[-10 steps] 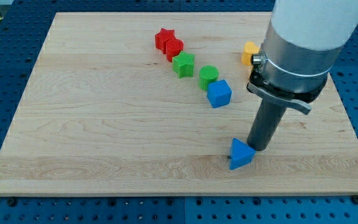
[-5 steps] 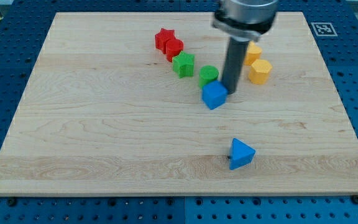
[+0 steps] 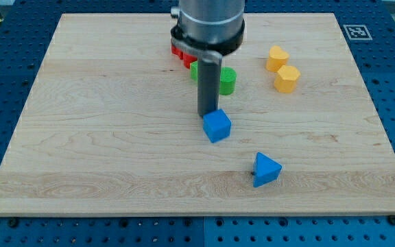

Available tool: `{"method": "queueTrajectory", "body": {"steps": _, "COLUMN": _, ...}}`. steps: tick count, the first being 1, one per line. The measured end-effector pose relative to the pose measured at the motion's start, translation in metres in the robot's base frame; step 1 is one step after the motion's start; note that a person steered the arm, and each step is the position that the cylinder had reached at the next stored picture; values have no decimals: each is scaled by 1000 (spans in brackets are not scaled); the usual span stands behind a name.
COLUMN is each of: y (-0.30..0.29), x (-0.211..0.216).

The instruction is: Move blue cube to the left of the blue triangle

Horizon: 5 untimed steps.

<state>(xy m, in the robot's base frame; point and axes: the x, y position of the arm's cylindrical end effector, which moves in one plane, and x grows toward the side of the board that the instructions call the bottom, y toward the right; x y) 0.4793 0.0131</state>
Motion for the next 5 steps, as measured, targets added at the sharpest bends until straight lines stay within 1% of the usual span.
{"method": "queueTrajectory", "body": {"steps": 1, "y": 12, "x": 21}}
{"method": "queueTrajectory", "body": {"steps": 2, "y": 12, "x": 14}}
{"method": "queueTrajectory", "body": {"steps": 3, "y": 20, "x": 20}}
{"method": "queueTrajectory", "body": {"steps": 4, "y": 31, "x": 39}}
{"method": "queueTrajectory", "body": {"steps": 5, "y": 35, "x": 45}}
